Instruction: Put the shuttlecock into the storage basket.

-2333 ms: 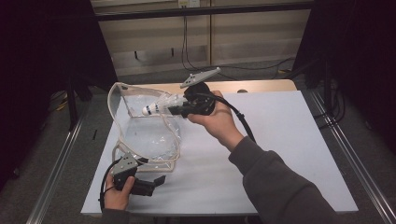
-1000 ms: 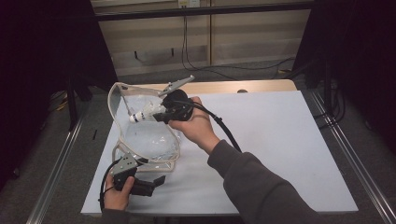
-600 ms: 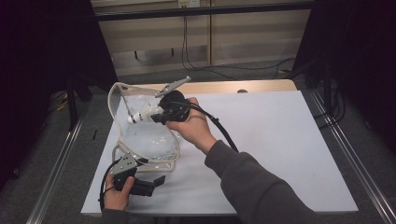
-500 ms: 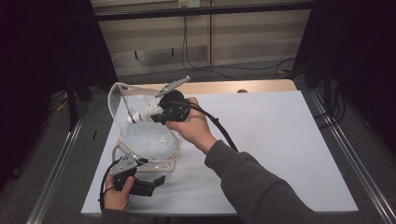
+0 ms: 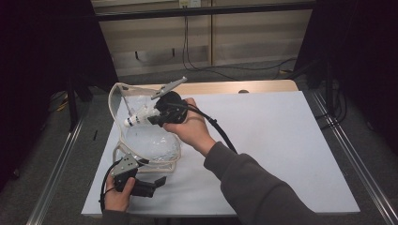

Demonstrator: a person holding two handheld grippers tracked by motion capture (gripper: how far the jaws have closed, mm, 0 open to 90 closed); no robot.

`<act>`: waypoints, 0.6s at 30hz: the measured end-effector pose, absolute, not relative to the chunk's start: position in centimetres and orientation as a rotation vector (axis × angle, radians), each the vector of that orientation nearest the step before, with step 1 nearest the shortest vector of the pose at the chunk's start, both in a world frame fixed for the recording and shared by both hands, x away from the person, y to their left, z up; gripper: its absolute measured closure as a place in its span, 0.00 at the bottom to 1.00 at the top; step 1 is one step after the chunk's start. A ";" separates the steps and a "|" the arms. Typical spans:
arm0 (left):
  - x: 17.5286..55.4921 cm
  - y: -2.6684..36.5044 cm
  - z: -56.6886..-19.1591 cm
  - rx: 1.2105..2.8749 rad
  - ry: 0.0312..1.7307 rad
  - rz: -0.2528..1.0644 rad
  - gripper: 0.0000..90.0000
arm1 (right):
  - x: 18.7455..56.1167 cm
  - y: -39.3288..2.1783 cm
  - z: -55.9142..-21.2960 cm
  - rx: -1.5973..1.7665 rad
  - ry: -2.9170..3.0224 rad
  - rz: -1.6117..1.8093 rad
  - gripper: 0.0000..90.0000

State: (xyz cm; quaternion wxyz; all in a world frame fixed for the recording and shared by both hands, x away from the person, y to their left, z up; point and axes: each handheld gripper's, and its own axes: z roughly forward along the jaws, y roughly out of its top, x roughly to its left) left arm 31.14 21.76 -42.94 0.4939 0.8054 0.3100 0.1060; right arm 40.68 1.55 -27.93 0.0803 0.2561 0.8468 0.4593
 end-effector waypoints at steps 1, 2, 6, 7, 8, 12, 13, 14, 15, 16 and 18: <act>31.1 21.8 -42.9 1.953 0.751 0.256 0.02 | 40.7 1.7 -28.0 0.764 2.535 1.380 0.99; 31.1 21.8 -42.9 1.953 0.751 0.256 0.02 | 40.6 1.8 -28.0 0.764 2.535 1.384 0.99; 31.1 21.8 -42.9 1.952 0.751 0.256 0.02 | 40.6 2.2 -28.1 0.759 2.546 1.379 0.99; 31.1 21.8 -42.9 1.952 0.751 0.255 0.02 | 40.6 2.3 -28.1 0.760 2.546 1.376 0.99; 31.1 21.8 -42.9 1.950 0.752 0.257 0.02 | 40.6 2.4 -28.2 0.762 2.548 1.374 0.99; 31.1 21.8 -42.9 1.952 0.752 0.256 0.02 | 40.7 2.7 -28.5 0.777 2.545 1.358 0.99; 31.1 21.8 -42.9 1.952 0.753 0.257 0.02 | 40.7 2.8 -28.6 0.792 2.543 1.347 0.99; 31.1 21.7 -42.9 1.949 0.755 0.256 0.02 | 40.8 2.8 -28.8 0.794 2.547 1.350 0.99; 31.1 21.7 -42.9 1.947 0.754 0.255 0.02 | 40.8 2.9 -28.9 0.795 2.547 1.352 0.99; 31.1 21.8 -42.9 1.948 0.753 0.253 0.02 | 40.9 3.0 -29.0 0.799 2.546 1.351 0.99; 31.1 21.8 -42.9 1.948 0.751 0.254 0.02 | 41.0 3.2 -29.2 0.799 2.549 1.357 0.99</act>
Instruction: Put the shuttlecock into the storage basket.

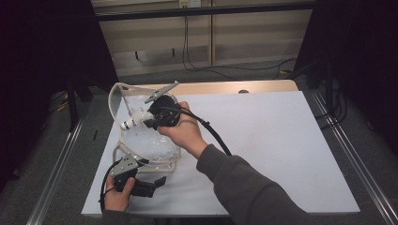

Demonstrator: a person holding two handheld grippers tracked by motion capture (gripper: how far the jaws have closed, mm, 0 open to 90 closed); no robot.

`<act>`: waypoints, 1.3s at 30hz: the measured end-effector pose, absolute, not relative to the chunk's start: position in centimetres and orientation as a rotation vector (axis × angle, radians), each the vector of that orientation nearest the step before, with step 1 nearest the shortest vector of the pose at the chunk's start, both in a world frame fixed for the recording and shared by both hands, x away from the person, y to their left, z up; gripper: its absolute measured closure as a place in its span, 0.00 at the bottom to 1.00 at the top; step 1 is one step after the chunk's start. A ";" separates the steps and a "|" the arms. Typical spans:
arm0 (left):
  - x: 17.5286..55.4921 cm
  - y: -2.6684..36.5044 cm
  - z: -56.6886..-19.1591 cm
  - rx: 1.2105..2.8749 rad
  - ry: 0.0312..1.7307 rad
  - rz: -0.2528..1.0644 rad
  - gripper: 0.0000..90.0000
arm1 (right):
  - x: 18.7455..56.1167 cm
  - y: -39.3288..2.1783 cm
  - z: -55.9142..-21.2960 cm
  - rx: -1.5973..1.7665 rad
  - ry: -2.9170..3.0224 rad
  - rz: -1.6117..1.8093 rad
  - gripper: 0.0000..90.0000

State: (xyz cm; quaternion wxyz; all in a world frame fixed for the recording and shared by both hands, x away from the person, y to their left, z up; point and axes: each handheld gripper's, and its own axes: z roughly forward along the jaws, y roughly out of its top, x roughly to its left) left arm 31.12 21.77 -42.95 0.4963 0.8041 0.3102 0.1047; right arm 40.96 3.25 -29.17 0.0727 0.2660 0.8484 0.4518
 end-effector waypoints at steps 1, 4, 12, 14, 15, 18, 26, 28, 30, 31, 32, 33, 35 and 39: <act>31.1 21.7 -43.0 1.941 0.756 0.251 0.02 | 41.0 3.3 -29.2 0.801 2.550 1.352 0.99; 31.1 21.8 -42.9 1.947 0.752 0.253 0.02 | 41.1 3.6 -29.5 0.803 2.550 1.340 0.99; 31.1 21.8 -42.9 1.949 0.750 0.256 0.02 | 41.3 4.2 -30.1 0.825 2.546 1.339 0.99; 31.1 21.8 -42.9 1.950 0.749 0.256 0.02 | 41.4 4.3 -30.2 0.825 2.545 1.338 0.99; 31.1 21.8 -42.9 1.946 0.749 0.256 0.02 | 41.4 4.3 -30.3 0.824 2.544 1.335 0.99; 31.1 21.8 -42.9 1.948 0.749 0.256 0.02 | 41.4 4.4 -30.3 0.827 2.542 1.339 0.98; 31.1 21.8 -42.9 1.944 0.749 0.257 0.02 | 41.6 4.7 -30.5 0.830 2.545 1.345 0.99; 31.1 21.7 -42.9 1.947 0.747 0.258 0.02 | 41.7 4.8 -30.6 0.833 2.543 1.346 0.99; 31.1 21.7 -42.9 1.951 0.746 0.258 0.02 | 41.7 4.9 -30.6 0.837 2.544 1.342 0.98; 31.1 21.7 -42.9 1.944 0.750 0.256 0.02 | 41.8 5.1 -30.7 0.840 2.543 1.344 0.99; 31.1 21.7 -42.9 1.940 0.747 0.254 0.02 | 41.8 5.1 -30.7 0.840 2.543 1.341 0.98; 31.0 21.7 -42.9 1.938 0.748 0.250 0.02 | 41.8 5.2 -30.8 0.842 2.545 1.340 0.98; 31.0 21.7 -42.9 1.938 0.748 0.253 0.02 | 41.9 5.4 -30.9 0.845 2.544 1.335 0.98; 31.1 21.7 -42.9 1.941 0.744 0.250 0.02 | 42.0 5.7 -31.0 0.857 2.543 1.337 0.98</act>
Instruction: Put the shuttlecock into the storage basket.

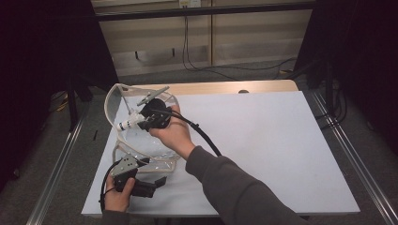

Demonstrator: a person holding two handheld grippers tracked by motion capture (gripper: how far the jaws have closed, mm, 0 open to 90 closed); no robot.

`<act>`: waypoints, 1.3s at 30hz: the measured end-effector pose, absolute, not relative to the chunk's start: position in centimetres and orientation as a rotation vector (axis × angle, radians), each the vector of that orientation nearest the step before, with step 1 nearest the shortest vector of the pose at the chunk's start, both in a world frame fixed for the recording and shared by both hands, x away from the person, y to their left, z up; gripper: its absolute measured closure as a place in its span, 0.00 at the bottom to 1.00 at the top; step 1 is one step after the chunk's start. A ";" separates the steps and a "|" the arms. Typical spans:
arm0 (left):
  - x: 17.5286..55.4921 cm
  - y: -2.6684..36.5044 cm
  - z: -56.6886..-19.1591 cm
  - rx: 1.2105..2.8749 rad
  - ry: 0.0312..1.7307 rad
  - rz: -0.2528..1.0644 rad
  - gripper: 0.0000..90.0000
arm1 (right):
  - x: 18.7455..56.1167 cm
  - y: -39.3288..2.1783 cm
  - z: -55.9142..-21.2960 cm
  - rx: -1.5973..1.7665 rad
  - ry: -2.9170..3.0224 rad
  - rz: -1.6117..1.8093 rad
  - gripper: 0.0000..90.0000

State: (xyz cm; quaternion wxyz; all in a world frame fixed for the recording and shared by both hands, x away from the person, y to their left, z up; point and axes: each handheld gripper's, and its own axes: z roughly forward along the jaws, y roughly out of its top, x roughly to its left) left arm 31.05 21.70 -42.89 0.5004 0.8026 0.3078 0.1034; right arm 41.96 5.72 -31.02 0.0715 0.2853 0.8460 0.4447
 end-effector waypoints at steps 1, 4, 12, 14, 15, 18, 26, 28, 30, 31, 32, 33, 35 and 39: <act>31.1 21.7 -42.9 1.937 0.744 0.249 0.02 | 42.0 5.8 -31.1 0.858 2.543 1.336 0.98; 31.1 21.7 -42.9 1.935 0.744 0.249 0.02 | 42.0 5.9 -31.1 0.865 2.536 1.337 0.98; 31.0 21.7 -42.9 1.941 0.740 0.252 0.02 | 42.0 6.4 -31.4 0.877 2.524 1.339 0.98; 31.0 21.7 -42.9 1.940 0.740 0.252 0.02 | 42.0 6.5 -31.5 0.882 2.525 1.330 0.98; 31.0 21.7 -42.9 1.939 0.740 0.252 0.02 | 42.1 6.5 -31.6 0.883 2.522 1.333 0.98; 31.0 21.7 -42.9 1.934 0.740 0.250 0.02 | 42.2 6.6 -31.7 0.892 2.521 1.329 0.98; 31.0 21.6 -42.9 1.928 0.741 0.251 0.02 | 42.3 6.9 -31.9 0.901 2.513 1.326 0.98; 31.0 21.7 -42.9 1.930 0.742 0.253 0.02 | 42.3 7.0 -32.0 0.902 2.513 1.327 0.98; 31.0 21.7 -42.8 1.940 0.735 0.253 0.02 | 42.3 7.1 -32.0 0.896 2.511 1.331 0.98; 31.0 21.7 -42.8 1.942 0.733 0.254 0.02 | 42.3 7.1 -32.1 0.898 2.511 1.331 0.98; 31.0 21.7 -42.9 1.937 0.736 0.253 0.02 | 42.3 7.2 -32.1 0.898 2.510 1.329 0.98; 31.0 21.7 -42.9 1.938 0.734 0.253 0.02 | 42.3 7.2 -32.1 0.898 2.510 1.327 0.98; 31.0 21.7 -42.9 1.937 0.736 0.256 0.02 | 42.4 7.2 -32.2 0.897 2.509 1.324 0.98; 31.0 21.7 -42.9 1.936 0.735 0.255 0.02 | 42.4 7.3 -32.4 0.893 2.512 1.312 0.98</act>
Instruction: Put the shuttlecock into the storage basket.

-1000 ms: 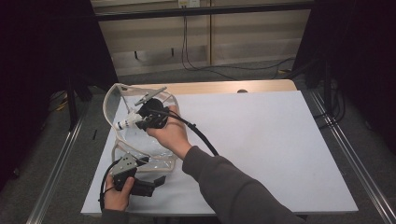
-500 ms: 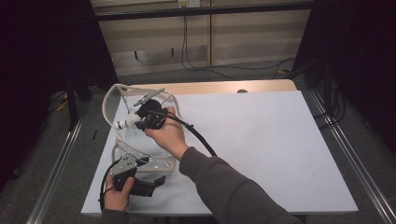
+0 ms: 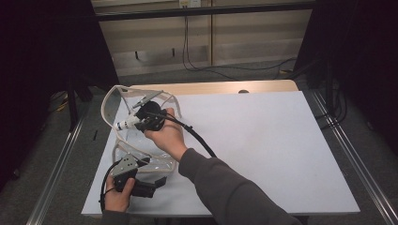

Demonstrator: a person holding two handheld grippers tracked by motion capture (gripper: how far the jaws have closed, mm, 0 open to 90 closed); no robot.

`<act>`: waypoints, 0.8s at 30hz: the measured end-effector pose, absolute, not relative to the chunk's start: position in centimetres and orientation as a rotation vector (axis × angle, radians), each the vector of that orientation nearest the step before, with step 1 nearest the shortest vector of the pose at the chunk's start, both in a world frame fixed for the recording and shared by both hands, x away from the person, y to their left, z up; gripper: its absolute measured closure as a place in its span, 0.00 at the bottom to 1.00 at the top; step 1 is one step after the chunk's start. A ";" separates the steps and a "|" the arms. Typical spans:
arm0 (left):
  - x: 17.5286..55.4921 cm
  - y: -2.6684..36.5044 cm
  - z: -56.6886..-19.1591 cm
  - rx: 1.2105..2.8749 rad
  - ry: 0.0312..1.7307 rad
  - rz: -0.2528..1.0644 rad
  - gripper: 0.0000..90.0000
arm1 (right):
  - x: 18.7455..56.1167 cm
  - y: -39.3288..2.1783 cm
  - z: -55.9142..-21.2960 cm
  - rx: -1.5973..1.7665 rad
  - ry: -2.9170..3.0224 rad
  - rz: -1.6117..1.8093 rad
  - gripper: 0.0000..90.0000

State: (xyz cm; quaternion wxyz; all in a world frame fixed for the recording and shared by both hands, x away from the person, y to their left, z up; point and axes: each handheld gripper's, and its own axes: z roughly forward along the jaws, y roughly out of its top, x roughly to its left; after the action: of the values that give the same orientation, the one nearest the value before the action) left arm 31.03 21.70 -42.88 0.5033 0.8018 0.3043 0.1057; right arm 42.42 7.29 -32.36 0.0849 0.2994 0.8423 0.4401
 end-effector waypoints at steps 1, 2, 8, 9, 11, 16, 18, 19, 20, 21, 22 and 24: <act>31.0 21.7 -42.9 1.937 0.736 0.252 0.02 | 42.5 7.3 -32.4 0.893 2.511 1.312 0.98; 31.0 21.7 -42.9 1.937 0.735 0.252 0.02 | 42.5 7.3 -32.4 0.894 2.512 1.313 0.98; 31.0 21.7 -42.9 1.934 0.736 0.255 0.02 | 42.7 7.3 -32.6 0.892 2.511 1.301 0.98; 31.0 21.8 -42.8 1.936 0.735 0.253 0.02 | 42.7 7.3 -32.6 0.891 2.511 1.302 0.98; 31.0 21.8 -42.9 1.936 0.736 0.254 0.02 | 42.8 7.3 -32.7 0.891 2.512 1.298 0.98; 31.0 21.8 -42.9 1.939 0.734 0.255 0.02 | 43.0 7.4 -33.0 0.881 2.512 1.285 0.98; 31.0 21.8 -42.9 1.940 0.732 0.259 0.02 | 43.1 7.4 -33.1 0.883 2.511 1.285 0.98; 31.0 21.8 -42.9 1.941 0.733 0.259 0.02 | 43.1 7.4 -33.1 0.886 2.513 1.285 0.98; 31.0 21.8 -42.9 1.941 0.735 0.255 0.02 | 43.1 7.5 -33.2 0.882 2.513 1.278 0.98; 31.0 21.8 -42.9 1.942 0.734 0.252 0.02 | 43.1 7.5 -33.2 0.884 2.514 1.271 0.98; 31.0 21.8 -42.9 1.941 0.735 0.252 0.02 | 43.2 7.5 -33.3 0.880 2.515 1.271 0.98; 31.0 21.8 -42.9 1.941 0.732 0.254 0.02 | 43.2 7.5 -33.4 0.875 2.513 1.263 0.98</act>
State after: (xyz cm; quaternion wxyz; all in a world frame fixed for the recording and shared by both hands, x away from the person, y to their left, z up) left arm 31.02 21.81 -42.89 0.5017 0.8034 0.3030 0.1050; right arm 43.24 7.49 -33.39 0.0980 0.2957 0.8490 0.4269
